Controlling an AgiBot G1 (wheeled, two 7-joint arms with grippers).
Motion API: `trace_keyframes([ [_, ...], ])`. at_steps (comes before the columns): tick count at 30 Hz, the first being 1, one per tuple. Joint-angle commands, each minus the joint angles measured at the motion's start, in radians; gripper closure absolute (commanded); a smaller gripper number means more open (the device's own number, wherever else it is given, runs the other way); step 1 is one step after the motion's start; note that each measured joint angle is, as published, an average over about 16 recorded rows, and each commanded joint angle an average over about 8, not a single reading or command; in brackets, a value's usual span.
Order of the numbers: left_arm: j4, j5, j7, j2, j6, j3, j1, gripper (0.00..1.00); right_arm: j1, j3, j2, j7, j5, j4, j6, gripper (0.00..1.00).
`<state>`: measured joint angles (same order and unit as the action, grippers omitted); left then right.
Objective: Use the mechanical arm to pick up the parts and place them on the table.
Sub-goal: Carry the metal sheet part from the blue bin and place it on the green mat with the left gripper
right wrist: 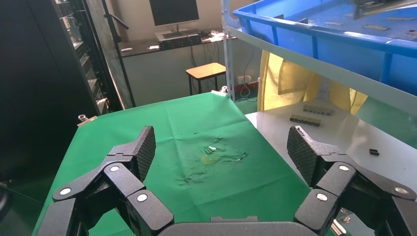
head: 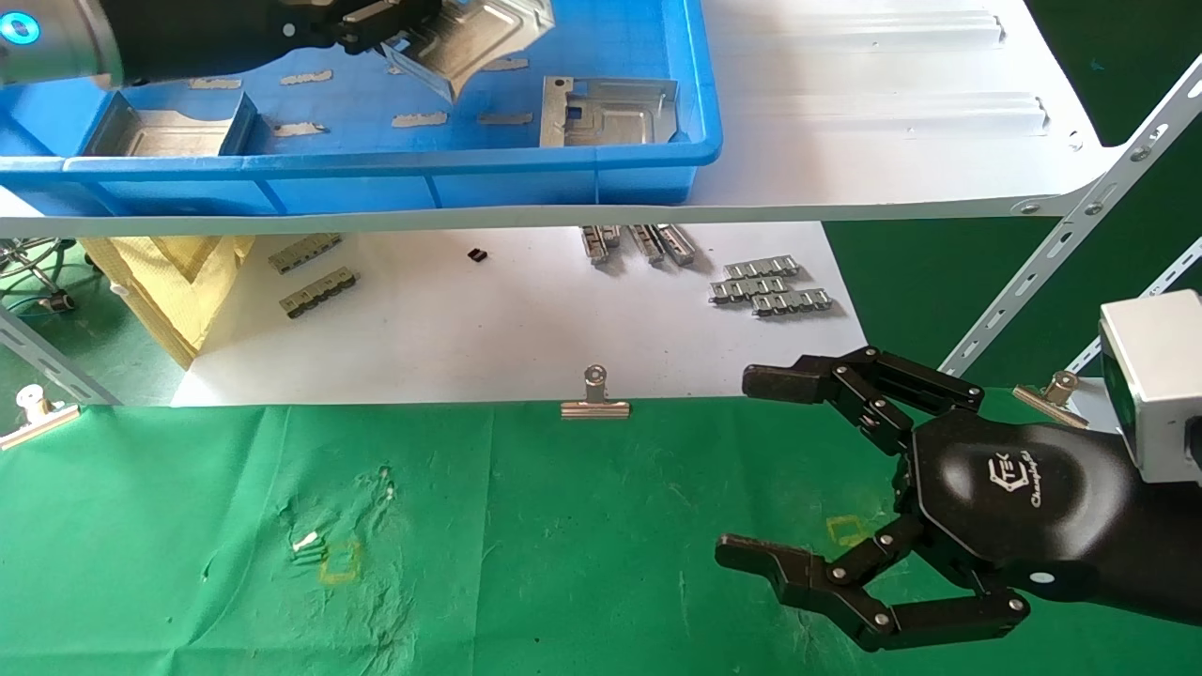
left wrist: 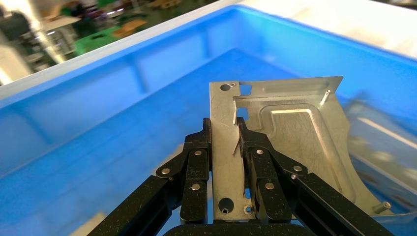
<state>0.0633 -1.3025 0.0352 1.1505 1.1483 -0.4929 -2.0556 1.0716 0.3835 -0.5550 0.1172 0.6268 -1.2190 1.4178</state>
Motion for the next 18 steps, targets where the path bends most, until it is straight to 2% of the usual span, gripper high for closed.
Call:
trace_keyframes([
  [1,0.003,0.006,0.010,-0.012,0.042,0.003,-0.001,1.00,0.000,0.000,0.000,0.000,0.000,0.000,0.000,0.00],
  [10,0.060,0.075,0.142,-0.079,0.398,0.038,0.047,1.00,0.000,0.000,0.000,0.000,0.000,0.000,0.000,0.00],
  [14,0.119,0.108,0.206,-0.108,0.450,0.039,0.093,1.00,0.000,0.000,0.000,0.000,0.000,0.000,0.000,0.00],
  [18,0.271,0.176,0.244,-0.163,0.461,0.015,0.176,1.00,0.000,0.000,0.000,0.000,0.000,0.000,0.000,0.00],
])
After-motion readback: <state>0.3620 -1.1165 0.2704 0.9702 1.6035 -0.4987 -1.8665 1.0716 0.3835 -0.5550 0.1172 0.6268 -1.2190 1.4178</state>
